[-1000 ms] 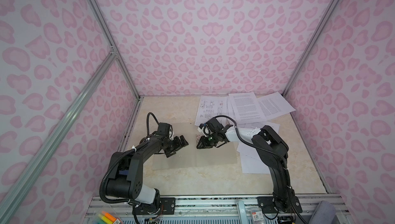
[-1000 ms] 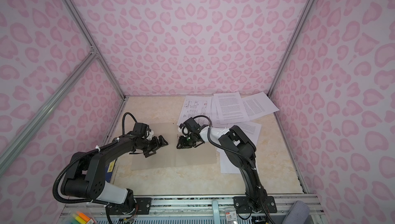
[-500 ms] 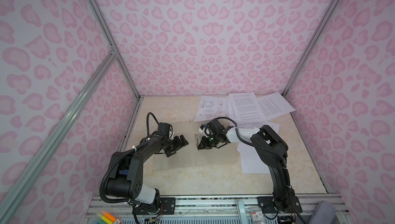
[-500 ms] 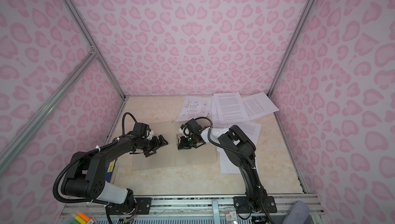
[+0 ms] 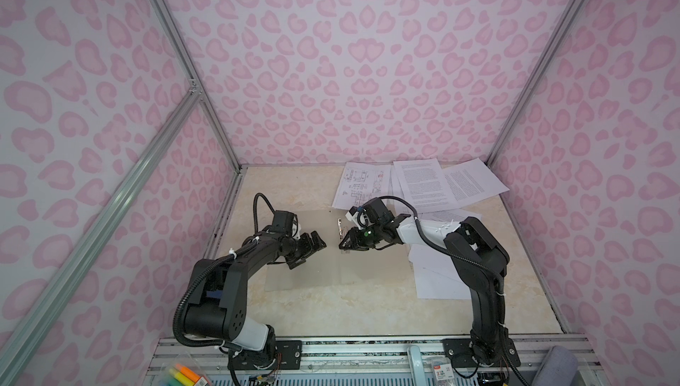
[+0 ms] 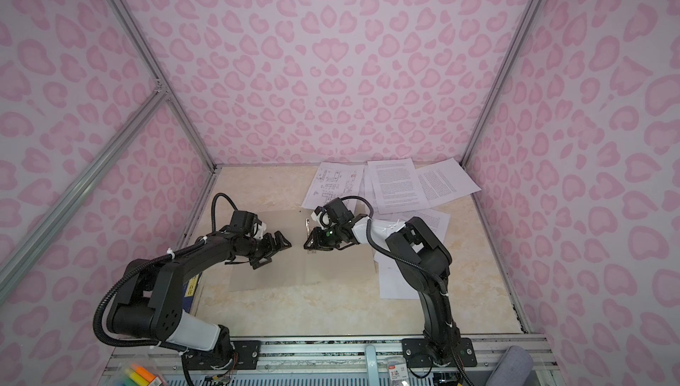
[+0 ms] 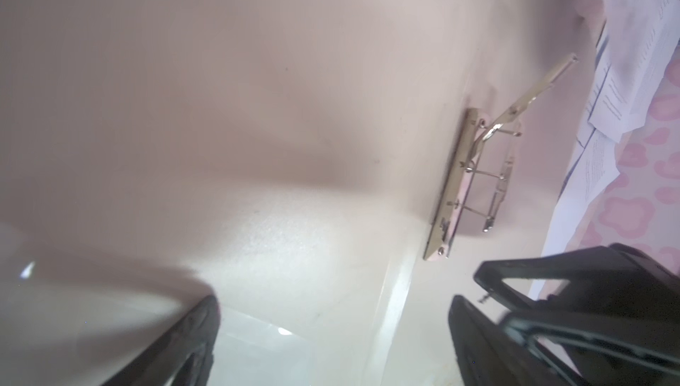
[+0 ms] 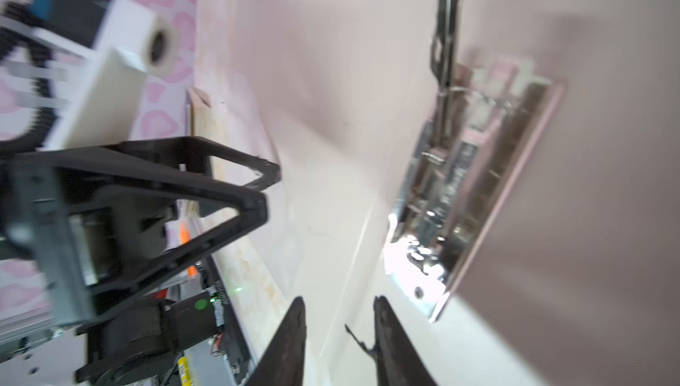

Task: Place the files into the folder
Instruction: 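Push the metal clip lever upward with right gripper to open it, then release the clip lever and raise right gripper away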

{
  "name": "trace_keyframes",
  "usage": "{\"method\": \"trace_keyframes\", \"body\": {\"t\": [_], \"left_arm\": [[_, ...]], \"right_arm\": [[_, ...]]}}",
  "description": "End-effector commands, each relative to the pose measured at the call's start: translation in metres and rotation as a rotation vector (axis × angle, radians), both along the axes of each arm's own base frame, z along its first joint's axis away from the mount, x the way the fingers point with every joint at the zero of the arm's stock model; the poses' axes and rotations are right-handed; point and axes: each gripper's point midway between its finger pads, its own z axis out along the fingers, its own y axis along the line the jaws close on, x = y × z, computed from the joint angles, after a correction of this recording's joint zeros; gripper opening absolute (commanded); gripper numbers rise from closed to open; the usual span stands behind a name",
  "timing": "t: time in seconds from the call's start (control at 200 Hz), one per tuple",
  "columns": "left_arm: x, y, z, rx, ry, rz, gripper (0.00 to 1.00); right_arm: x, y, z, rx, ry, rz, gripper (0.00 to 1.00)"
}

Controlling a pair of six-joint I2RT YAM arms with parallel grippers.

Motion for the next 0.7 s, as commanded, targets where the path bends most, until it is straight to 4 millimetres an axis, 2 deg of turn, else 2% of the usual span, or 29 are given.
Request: {"method": "trace_keyframes", "body": {"t": [0.0, 0.07, 0.115, 0.205, 0.28, 0.43, 0.535, 0.56, 0.59, 0.695], "left_arm": [[-0.012, 0.015, -0.016, 0.086, 0.061, 0.022, 0.99], [-0.012, 0.015, -0.016, 0.086, 0.062, 0.021, 0.99], [-0.012, 0.015, -0.017, 0.084, 0.063, 0.021, 0.99], [-0.011, 0.014, -0.016, 0.082, 0.059, 0.019, 0.98], [-0.011, 0.014, -0.015, 0.080, 0.058, 0.016, 0.98], [-0.011, 0.013, -0.016, 0.075, 0.058, 0.016, 0.98], [-0.011, 0.013, -0.015, 0.073, 0.056, 0.019, 0.98], [-0.011, 0.013, -0.015, 0.073, 0.054, 0.019, 0.98], [-0.011, 0.013, -0.015, 0.073, 0.055, 0.020, 0.98], [-0.010, 0.013, -0.015, 0.072, 0.050, 0.022, 0.98]], "right_arm": [[-0.001, 0.006, 0.034, 0.115, -0.031, 0.013, 0.43], [-0.002, -0.001, 0.039, 0.090, -0.057, 0.014, 0.47], [-0.003, -0.007, 0.033, 0.042, -0.067, 0.014, 0.46], [-0.006, -0.016, 0.015, -0.036, -0.067, 0.024, 0.33], [-0.006, -0.013, 0.004, -0.057, -0.048, 0.039, 0.20], [0.016, 0.004, -0.003, -0.066, -0.064, 0.037, 0.13], [0.031, 0.012, -0.009, -0.066, -0.064, 0.027, 0.12], [0.032, 0.010, -0.017, -0.082, -0.050, 0.024, 0.12], [0.043, 0.016, -0.008, -0.069, -0.073, 0.019, 0.12], [0.062, 0.015, -0.019, -0.099, -0.076, 0.003, 0.15]]}}
